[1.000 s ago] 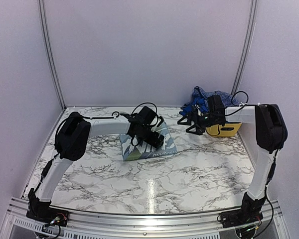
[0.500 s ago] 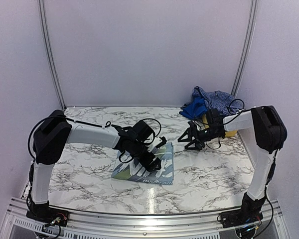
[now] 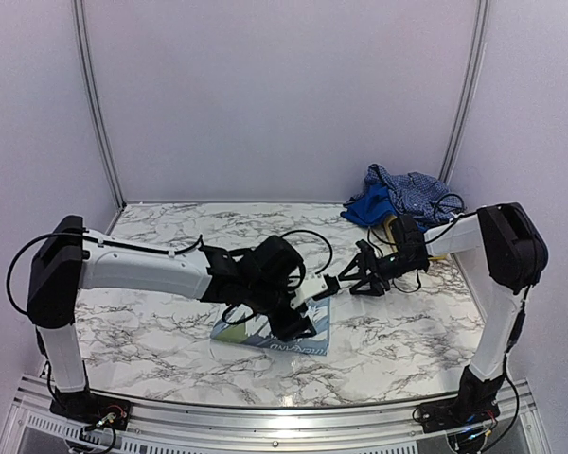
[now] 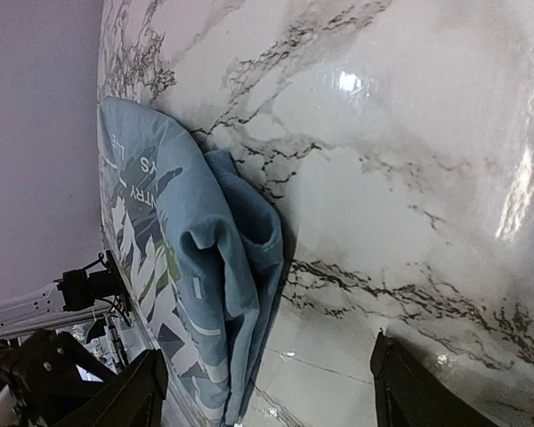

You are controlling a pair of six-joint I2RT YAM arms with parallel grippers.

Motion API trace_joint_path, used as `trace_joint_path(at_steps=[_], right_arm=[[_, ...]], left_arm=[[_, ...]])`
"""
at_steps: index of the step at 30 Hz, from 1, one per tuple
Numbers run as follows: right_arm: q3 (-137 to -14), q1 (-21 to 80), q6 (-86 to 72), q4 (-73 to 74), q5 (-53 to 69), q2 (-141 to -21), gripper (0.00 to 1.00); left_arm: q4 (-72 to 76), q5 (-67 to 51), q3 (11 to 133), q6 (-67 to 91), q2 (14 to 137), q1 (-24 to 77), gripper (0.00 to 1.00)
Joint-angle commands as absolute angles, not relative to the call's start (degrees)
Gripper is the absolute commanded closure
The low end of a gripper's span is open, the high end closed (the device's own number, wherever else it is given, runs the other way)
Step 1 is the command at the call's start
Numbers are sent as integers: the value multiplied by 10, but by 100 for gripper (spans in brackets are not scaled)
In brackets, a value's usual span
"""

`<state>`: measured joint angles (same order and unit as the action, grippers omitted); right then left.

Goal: Fold and stack the mixed laundry pile
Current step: Smooth out the square-folded T-shirt at the center of the board, then pick up the square-folded T-shirt from the center of the board.

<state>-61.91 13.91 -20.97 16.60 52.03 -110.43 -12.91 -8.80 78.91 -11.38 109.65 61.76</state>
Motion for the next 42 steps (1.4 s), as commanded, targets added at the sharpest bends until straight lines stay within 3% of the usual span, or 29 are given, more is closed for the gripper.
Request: trace_joint_path(at_steps=[1, 11, 16, 21, 25, 29, 42], right_arm=[[-608, 140, -213, 174, 533, -1069, 25], [-542, 141, -259, 141, 546, -1041, 27], [-533, 151, -275, 143, 543, -1041, 27], [-520, 179, -337, 97, 559, -1043, 24], [-515, 188, -378, 79, 568, -1051, 12], [-495, 191, -419, 59, 587, -1055, 10], [-521, 213, -594, -131, 584, -1135, 24]], left_arm=[[-124, -85, 788, -192, 1128, 657, 43], [-114, -33, 847, -230, 1228, 690, 62], [-106, -7, 849, -223, 1228, 687, 85], [-42, -37, 829, -169, 1171, 670, 100], [-31, -33, 834, -156, 1157, 666, 100], [-24, -28, 831, -155, 1148, 665, 100], [-9, -48, 813, -161, 1132, 665, 100]])
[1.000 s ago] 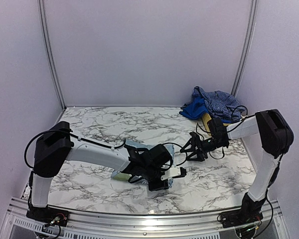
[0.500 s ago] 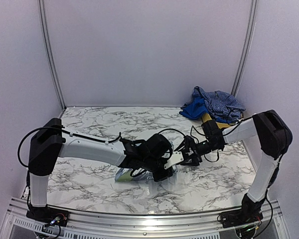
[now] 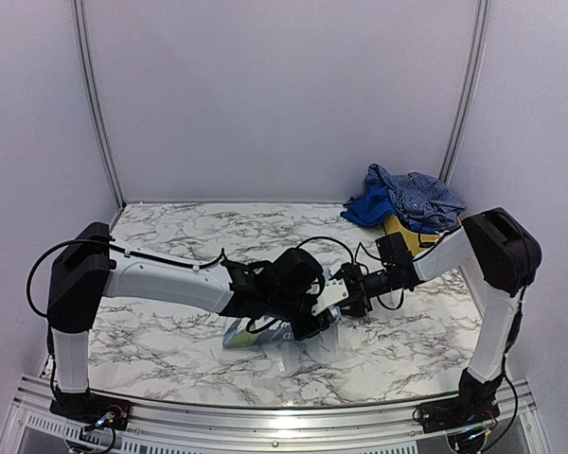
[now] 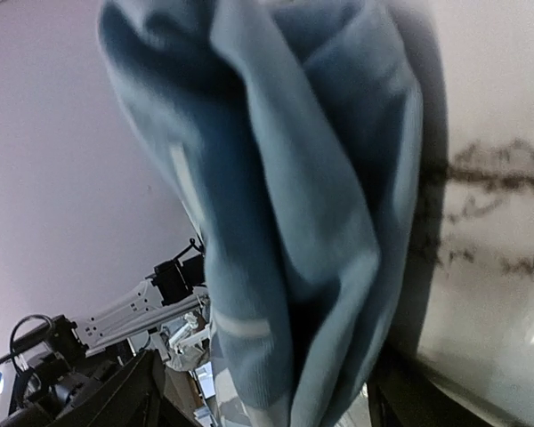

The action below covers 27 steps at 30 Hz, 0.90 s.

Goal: Fold and stack the mixed laundry pile
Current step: Pick up the square-folded T-shirt from the center of the board, then pass from the left arm to the right

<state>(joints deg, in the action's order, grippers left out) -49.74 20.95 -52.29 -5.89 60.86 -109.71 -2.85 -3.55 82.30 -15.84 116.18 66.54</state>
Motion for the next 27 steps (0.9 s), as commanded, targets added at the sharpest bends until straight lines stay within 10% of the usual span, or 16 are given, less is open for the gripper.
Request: trace_joint_path(at_steps=[1, 8, 14, 16, 19, 22, 27], right_arm=[[-525, 214, -601, -137, 582, -1142, 26], [-557, 218, -637, -168, 587, -1188, 40], [-601, 218, -571, -104, 580, -1210, 79], [-623, 218, -518, -49, 569, -1207, 99], [-652, 217, -431, 62, 543, -1189, 100], [-679, 217, -362, 134, 508, -1167, 100], [-718, 217, -256, 267, 411, -1128, 100]], left_arm=[[-8, -48, 813, -162, 1132, 665, 100], [-5, -41, 813, -161, 1132, 665, 100], [13, -25, 810, -152, 1131, 665, 95], [10, 4, 812, -132, 1128, 664, 85], [5, 35, 806, -69, 1102, 644, 61], [12, 76, 778, 2, 1054, 623, 5], [13, 106, 723, 135, 980, 571, 1]])
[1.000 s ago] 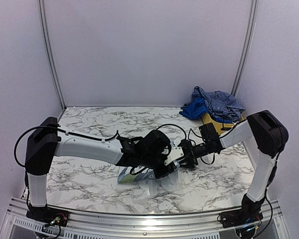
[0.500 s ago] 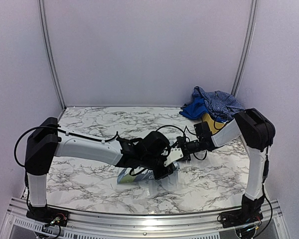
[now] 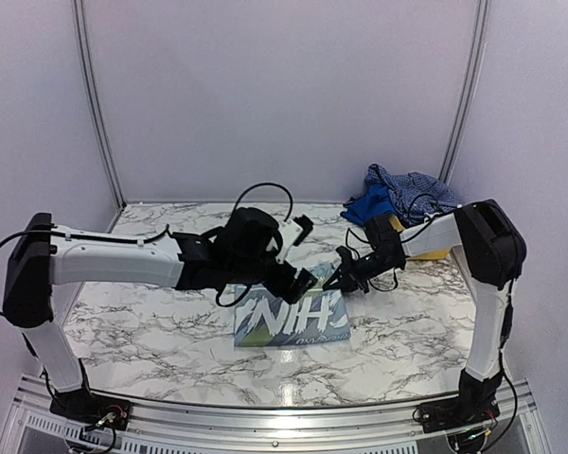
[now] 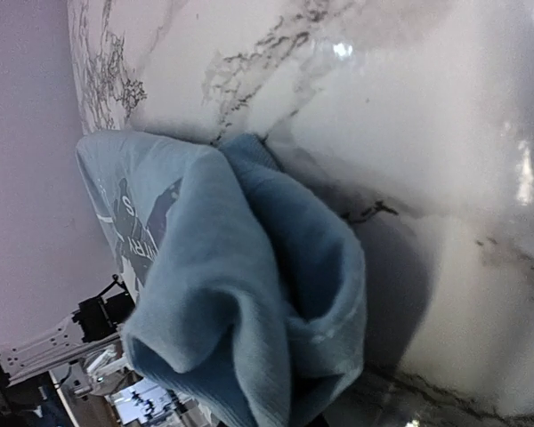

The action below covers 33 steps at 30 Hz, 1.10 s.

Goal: Fold and stack the mixed laundry pile
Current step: Pass from the left arm to the right, then turn over the square-folded T-shirt at the center of the board.

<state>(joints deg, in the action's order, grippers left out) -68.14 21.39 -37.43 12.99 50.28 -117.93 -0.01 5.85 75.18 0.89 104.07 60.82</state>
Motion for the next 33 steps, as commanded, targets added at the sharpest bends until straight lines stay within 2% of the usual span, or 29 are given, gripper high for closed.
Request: trace_joint_path(at_steps=[1, 7, 13, 19, 26, 30, 33], right_arm=[[-721, 217, -236, 288, 391, -1119, 100], [-746, 210, -158, 407, 241, -1012, 100], [-844, 201, -119, 543, 69, -923, 100], [-966, 212, -97, 630, -60, -912, 100], [-1021, 380, -124, 650, -126, -1026, 100], [-1062, 472, -146, 631, -103, -1133, 100], [-1143, 529, -152, 633, -74, -1228, 100]], left_arm=[[3, 105, 716, 159, 969, 559, 1], [-43, 123, 637, 221, 883, 533, 1], [-63, 153, 561, 246, 806, 527, 1], [-97, 196, 519, 249, 732, 518, 1], [-137, 228, 493, 250, 661, 502, 1], [-158, 241, 477, 264, 634, 498, 1], [-165, 246, 461, 285, 615, 493, 1]])
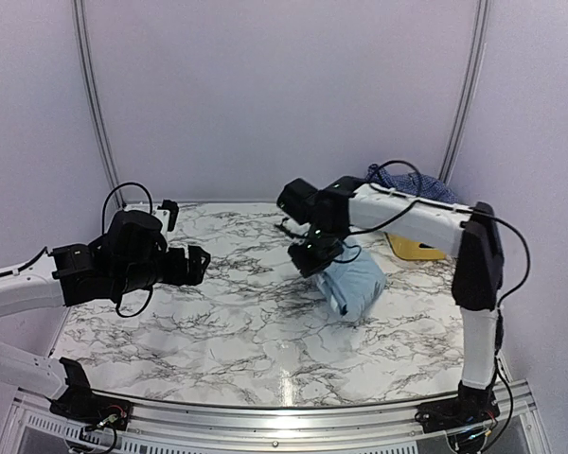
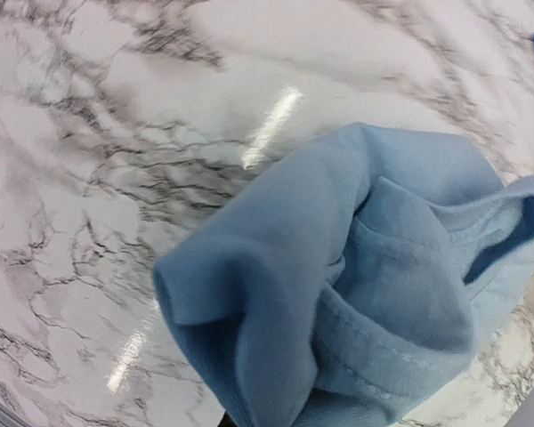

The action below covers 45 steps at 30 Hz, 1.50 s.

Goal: Fold and stack the mixed laundry pile
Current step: Turn over the square-folded T-shirt at the center of the board, then adjust the square-folded T-shirt at the center of the board.

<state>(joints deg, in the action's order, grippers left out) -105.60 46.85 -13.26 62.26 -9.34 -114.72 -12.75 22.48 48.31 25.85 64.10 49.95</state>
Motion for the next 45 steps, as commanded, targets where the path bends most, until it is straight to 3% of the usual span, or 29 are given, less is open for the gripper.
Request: trace_joint_path(at_steps=[1, 5, 10, 13, 18, 23, 27, 29, 34, 37, 41, 45], right_arm=[[-1175, 545, -154, 638, -65, -1258, 100], [-1295, 588, -172, 654, -9, -1353, 100], [-1295, 586, -206, 581, 141, -1326, 46], [-1230, 551, -210, 505, 200, -1243, 35], [-990, 435, -203, 365, 277, -1092, 39], [-865, 352, -150, 346, 289, -1090, 52], [-823, 333, -126, 340, 287, -1119, 58], [-799, 333, -121, 329, 297, -1129, 61], [-747, 346, -137, 308, 331, -1130, 63], [-740, 393, -157, 306, 357, -1123, 63], [-768, 449, -200, 283, 425, -1100, 58], [-786, 418, -207, 303, 392, -1049, 52]], left_arm=[[-168, 246, 457, 294, 609, 491, 1], [-185, 253, 439, 339, 588, 477, 1], [-195, 244, 407, 406, 546, 450, 1], [-179, 211, 393, 425, 536, 448, 1], [-93, 89, 386, 397, 593, 459, 1], [-13, 5, 433, 375, 729, 497, 2], [-19, -53, 518, 351, 885, 531, 18], [-31, -61, 555, 353, 946, 538, 32], [-74, -43, 591, 370, 1028, 505, 50], [-99, -28, 583, 374, 1038, 458, 56], [-149, 20, 592, 349, 1035, 390, 55], [-163, 19, 606, 315, 998, 349, 40]])
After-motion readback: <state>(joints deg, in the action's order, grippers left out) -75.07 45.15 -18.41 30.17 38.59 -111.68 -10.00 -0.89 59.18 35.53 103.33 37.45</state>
